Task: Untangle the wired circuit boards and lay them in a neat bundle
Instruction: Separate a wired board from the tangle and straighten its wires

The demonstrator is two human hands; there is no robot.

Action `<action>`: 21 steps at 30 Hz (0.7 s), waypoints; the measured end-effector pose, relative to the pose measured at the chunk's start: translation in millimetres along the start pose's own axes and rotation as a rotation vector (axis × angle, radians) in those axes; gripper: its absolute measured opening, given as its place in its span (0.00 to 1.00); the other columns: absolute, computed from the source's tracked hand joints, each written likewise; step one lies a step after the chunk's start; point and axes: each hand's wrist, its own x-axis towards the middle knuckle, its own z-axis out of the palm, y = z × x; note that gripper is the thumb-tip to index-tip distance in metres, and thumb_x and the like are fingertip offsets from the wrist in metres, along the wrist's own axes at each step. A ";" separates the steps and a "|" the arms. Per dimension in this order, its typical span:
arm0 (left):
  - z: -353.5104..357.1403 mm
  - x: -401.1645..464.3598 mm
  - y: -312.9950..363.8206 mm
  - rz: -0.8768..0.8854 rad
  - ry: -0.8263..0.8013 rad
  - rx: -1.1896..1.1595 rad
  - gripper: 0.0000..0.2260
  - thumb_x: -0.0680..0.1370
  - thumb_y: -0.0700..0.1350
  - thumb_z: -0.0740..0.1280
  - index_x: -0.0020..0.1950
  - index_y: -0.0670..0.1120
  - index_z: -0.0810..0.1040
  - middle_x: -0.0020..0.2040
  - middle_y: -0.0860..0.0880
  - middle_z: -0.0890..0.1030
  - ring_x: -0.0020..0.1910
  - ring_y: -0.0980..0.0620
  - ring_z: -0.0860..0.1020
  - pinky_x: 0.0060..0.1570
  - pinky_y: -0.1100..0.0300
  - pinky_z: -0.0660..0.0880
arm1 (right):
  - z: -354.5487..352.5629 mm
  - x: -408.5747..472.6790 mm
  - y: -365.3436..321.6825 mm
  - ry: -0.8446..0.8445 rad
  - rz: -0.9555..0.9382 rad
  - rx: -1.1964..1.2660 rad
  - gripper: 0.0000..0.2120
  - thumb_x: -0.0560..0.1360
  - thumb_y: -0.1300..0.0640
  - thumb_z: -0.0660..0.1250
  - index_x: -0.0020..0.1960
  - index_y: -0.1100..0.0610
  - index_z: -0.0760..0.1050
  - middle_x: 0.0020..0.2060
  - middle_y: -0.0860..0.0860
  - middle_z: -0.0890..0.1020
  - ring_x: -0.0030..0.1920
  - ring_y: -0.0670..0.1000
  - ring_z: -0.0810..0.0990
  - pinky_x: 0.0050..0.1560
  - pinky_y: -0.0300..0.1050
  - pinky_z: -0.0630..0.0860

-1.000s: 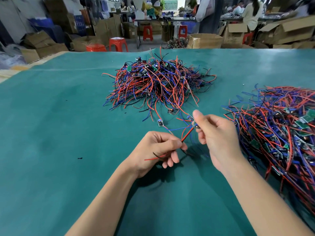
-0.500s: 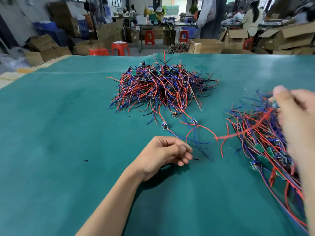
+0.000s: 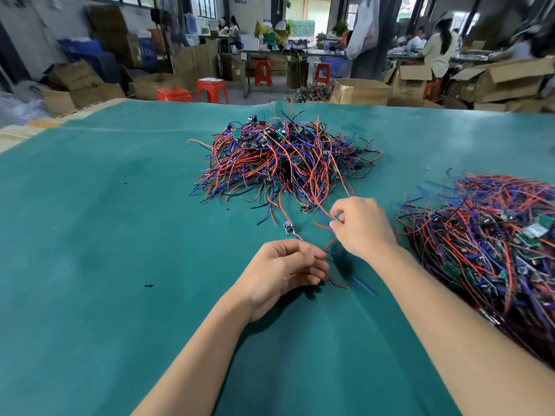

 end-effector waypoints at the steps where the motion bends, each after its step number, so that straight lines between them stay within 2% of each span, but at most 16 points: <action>1: -0.1 0.0 0.4 0.000 0.005 -0.007 0.07 0.80 0.31 0.62 0.53 0.34 0.79 0.46 0.36 0.81 0.39 0.49 0.79 0.41 0.63 0.78 | 0.4 -0.1 2.5 0.049 0.021 0.064 0.06 0.76 0.60 0.71 0.50 0.52 0.84 0.49 0.54 0.86 0.53 0.60 0.83 0.55 0.51 0.79; 3: -0.1 0.9 0.6 0.005 0.028 -0.010 0.07 0.79 0.30 0.63 0.52 0.35 0.79 0.46 0.35 0.81 0.38 0.48 0.79 0.41 0.63 0.78 | -6.5 -1.0 9.3 0.123 0.056 0.204 0.05 0.73 0.62 0.72 0.44 0.53 0.84 0.40 0.51 0.87 0.44 0.54 0.84 0.50 0.46 0.79; 5: -0.2 0.9 0.8 0.007 0.051 -0.011 0.06 0.78 0.30 0.64 0.51 0.36 0.79 0.46 0.36 0.82 0.38 0.48 0.79 0.40 0.63 0.78 | -20.6 -7.6 14.6 0.122 0.123 0.531 0.05 0.72 0.63 0.74 0.41 0.54 0.84 0.34 0.49 0.86 0.36 0.49 0.82 0.40 0.42 0.78; 8: -0.1 1.2 1.1 0.017 0.055 -0.018 0.05 0.78 0.31 0.64 0.51 0.37 0.79 0.45 0.39 0.82 0.39 0.49 0.80 0.41 0.62 0.78 | -42.4 -32.1 13.9 -0.033 0.164 1.260 0.07 0.72 0.68 0.72 0.41 0.57 0.83 0.33 0.51 0.84 0.31 0.47 0.80 0.31 0.37 0.76; 10: 0.0 0.6 1.5 0.032 0.036 -0.011 0.05 0.80 0.36 0.65 0.52 0.38 0.80 0.45 0.39 0.82 0.39 0.49 0.80 0.42 0.62 0.78 | -41.2 -50.9 9.3 -0.154 0.167 1.459 0.04 0.69 0.67 0.71 0.42 0.59 0.82 0.33 0.52 0.82 0.30 0.47 0.79 0.30 0.37 0.75; 12: 0.2 -0.9 1.8 0.039 -0.012 0.007 0.09 0.80 0.43 0.66 0.53 0.38 0.81 0.47 0.38 0.83 0.40 0.48 0.81 0.42 0.62 0.78 | -28.0 -67.0 2.0 -0.208 0.197 1.491 0.05 0.69 0.67 0.70 0.44 0.61 0.80 0.33 0.53 0.81 0.29 0.47 0.76 0.28 0.37 0.71; 14: 1.4 -2.6 2.0 0.038 -0.064 0.060 0.11 0.79 0.46 0.67 0.51 0.38 0.81 0.47 0.38 0.83 0.41 0.47 0.81 0.43 0.61 0.78 | -12.0 -77.3 -5.5 -0.183 0.231 1.385 0.06 0.73 0.70 0.68 0.44 0.61 0.80 0.33 0.53 0.80 0.26 0.47 0.72 0.24 0.37 0.65; 16: 1.8 -3.5 1.4 0.043 -0.082 0.124 0.12 0.76 0.45 0.70 0.50 0.36 0.80 0.45 0.39 0.83 0.39 0.48 0.81 0.42 0.61 0.77 | -1.1 -82.5 -10.6 -0.154 0.204 1.303 0.10 0.75 0.70 0.68 0.41 0.57 0.80 0.31 0.53 0.79 0.25 0.46 0.71 0.23 0.37 0.60; 18: 0.8 -3.3 0.6 0.054 -0.066 0.157 0.13 0.74 0.42 0.72 0.50 0.33 0.79 0.42 0.42 0.82 0.36 0.51 0.79 0.39 0.63 0.75 | 2.6 -82.9 -12.7 -0.151 0.166 1.287 0.14 0.75 0.69 0.69 0.38 0.52 0.81 0.29 0.51 0.78 0.26 0.46 0.71 0.23 0.37 0.60; 21: -0.2 -3.3 1.3 0.047 -0.052 0.198 0.13 0.73 0.40 0.75 0.48 0.32 0.78 0.38 0.43 0.81 0.33 0.52 0.77 0.37 0.63 0.73 | 1.7 -81.7 -10.4 -0.162 0.123 1.284 0.12 0.75 0.64 0.72 0.36 0.50 0.82 0.29 0.49 0.77 0.27 0.46 0.71 0.25 0.39 0.61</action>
